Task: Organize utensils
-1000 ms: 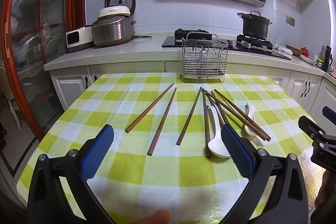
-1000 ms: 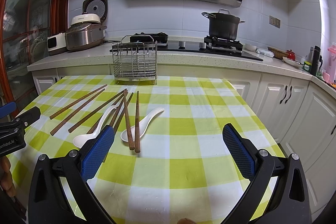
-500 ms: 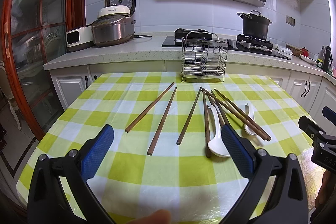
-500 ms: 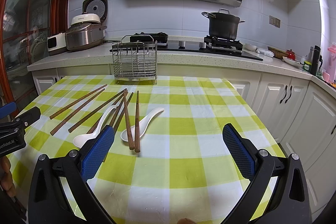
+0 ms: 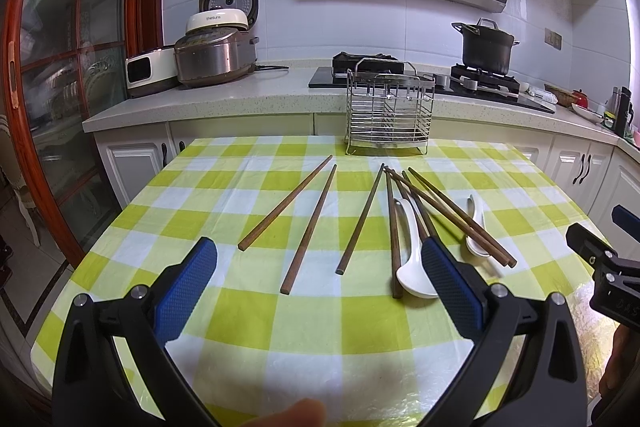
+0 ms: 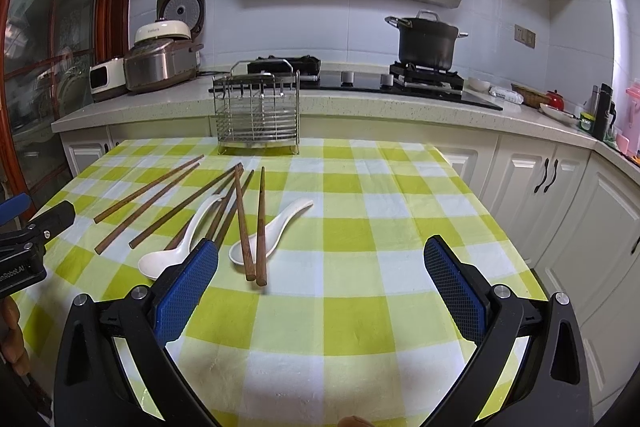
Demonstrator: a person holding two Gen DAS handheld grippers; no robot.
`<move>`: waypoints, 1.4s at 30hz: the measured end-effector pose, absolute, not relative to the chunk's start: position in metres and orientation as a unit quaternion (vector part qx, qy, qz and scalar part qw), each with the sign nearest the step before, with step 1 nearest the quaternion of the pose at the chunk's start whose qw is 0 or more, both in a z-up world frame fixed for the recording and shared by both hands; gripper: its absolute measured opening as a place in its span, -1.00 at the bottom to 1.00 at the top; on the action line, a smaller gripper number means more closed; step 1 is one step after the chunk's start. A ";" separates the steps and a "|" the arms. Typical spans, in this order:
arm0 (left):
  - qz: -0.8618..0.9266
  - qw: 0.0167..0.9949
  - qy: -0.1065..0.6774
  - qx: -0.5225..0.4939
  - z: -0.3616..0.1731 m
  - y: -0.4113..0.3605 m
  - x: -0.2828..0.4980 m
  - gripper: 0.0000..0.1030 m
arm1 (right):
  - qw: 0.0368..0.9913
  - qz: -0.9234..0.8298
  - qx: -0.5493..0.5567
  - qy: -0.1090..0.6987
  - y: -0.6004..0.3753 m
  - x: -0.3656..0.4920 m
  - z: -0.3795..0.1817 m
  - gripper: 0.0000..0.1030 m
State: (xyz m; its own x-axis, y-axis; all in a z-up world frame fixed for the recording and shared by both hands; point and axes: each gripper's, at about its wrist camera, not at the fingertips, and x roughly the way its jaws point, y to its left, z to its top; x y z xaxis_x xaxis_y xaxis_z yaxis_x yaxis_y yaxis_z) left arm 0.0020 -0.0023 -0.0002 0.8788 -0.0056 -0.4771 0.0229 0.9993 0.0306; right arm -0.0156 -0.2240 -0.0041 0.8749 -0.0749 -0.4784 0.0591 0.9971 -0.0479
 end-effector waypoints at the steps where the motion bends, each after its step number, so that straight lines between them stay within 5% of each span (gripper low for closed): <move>1: -0.007 0.969 0.247 0.017 0.000 -0.003 0.002 0.92 | 0.967 -0.035 -0.013 0.252 -0.227 -0.013 -0.002 0.87; 23: -0.069 0.943 0.326 0.011 -0.003 0.032 0.086 0.92 | 0.928 0.004 -0.029 0.371 -0.215 0.088 -0.008 0.87; 34: -0.093 0.910 0.400 0.050 -0.021 0.042 0.182 0.42 | 0.895 0.019 -0.033 0.445 -0.211 0.168 -0.022 0.78; 42: -0.119 0.888 0.439 0.069 -0.038 0.040 0.226 -0.03 | 0.867 0.054 -0.027 0.495 -0.200 0.203 -0.040 0.41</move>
